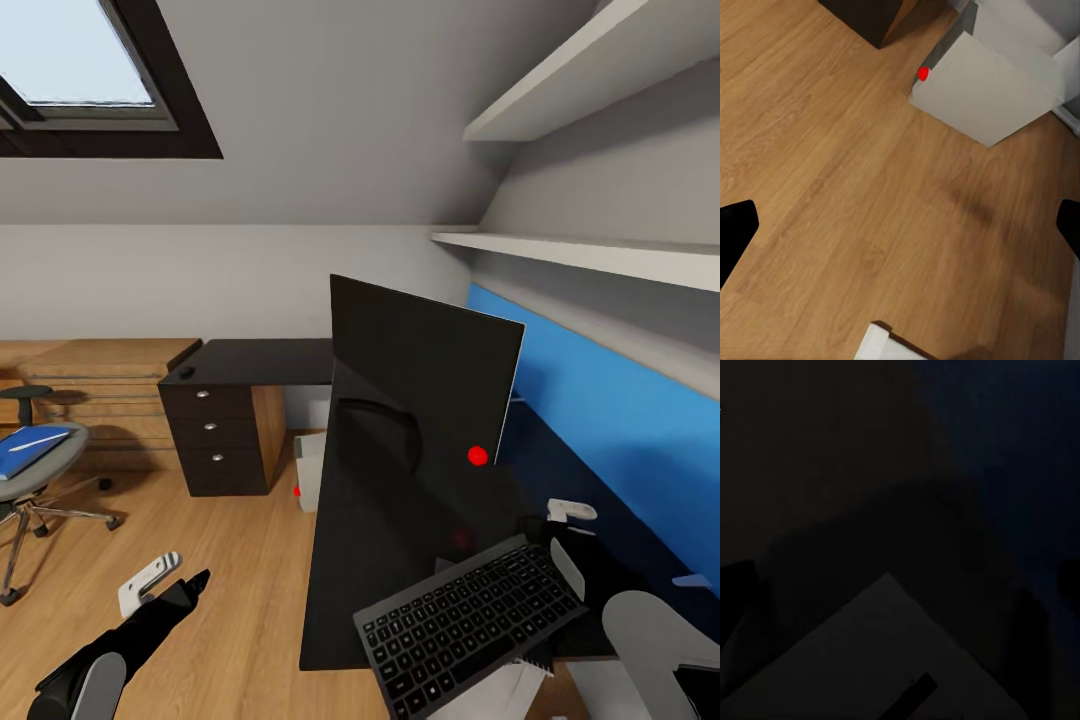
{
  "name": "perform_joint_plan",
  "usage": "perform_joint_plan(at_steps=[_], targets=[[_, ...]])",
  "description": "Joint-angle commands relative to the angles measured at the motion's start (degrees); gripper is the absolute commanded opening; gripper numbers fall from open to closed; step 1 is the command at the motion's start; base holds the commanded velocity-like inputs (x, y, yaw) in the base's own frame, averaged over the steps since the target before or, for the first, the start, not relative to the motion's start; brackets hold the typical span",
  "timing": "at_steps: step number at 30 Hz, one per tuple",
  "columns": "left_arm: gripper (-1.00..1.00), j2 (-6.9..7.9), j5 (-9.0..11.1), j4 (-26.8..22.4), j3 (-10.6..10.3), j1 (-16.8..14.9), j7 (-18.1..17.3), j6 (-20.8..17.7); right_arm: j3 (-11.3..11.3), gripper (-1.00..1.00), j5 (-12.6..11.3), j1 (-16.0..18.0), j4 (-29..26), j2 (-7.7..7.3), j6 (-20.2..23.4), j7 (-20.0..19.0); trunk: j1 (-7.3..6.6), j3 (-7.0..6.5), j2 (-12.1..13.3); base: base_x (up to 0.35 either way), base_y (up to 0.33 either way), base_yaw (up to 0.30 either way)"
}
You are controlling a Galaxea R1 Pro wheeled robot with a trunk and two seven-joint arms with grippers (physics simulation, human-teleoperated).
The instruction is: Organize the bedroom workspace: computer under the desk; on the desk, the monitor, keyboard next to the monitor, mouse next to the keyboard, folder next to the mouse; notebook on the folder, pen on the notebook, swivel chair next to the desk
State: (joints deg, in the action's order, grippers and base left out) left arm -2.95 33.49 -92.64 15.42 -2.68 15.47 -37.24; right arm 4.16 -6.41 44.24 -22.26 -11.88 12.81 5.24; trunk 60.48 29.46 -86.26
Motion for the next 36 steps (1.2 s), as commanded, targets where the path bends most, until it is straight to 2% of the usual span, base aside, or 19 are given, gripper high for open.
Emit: perform_joint_plan(at_steps=[1,8,32,36], targets=[[1.00,-0.04,0.59,-0.08,0.06,-0.05,0.39,-0.23,-0.12,1.00,-0.50,-0.03,0.61,0.00,0.65,0.22,0.00,0.07,-0.03,0.000,0.000,0.000],[1.00,-0.04,0.48,-0.08,0.01,-0.05,0.43,-0.20,0.07,1.00,-0.53,-0.03,0.64,0.01,3.34,0.22,0.00,0.07,-0.03,0.000,0.000,0.000],[1.00,-0.16,0.26,0.00,-0.64,-0.05,0.35,-0.20,0.06,1.00,-0.36,-0.03,0.70,0.02,3.63,0.31,0.00,0.07,-0.03,-0.145,0.000,0.000],[1.00,-0.17,0.26,0.07,-1.92,-0.05,0.35,-0.20,0.06,1.00,-0.35,-0.03,0.68,0.02,3.61,0.30,0.00,0.07,-0.03,-0.030,0.000,0.000]])
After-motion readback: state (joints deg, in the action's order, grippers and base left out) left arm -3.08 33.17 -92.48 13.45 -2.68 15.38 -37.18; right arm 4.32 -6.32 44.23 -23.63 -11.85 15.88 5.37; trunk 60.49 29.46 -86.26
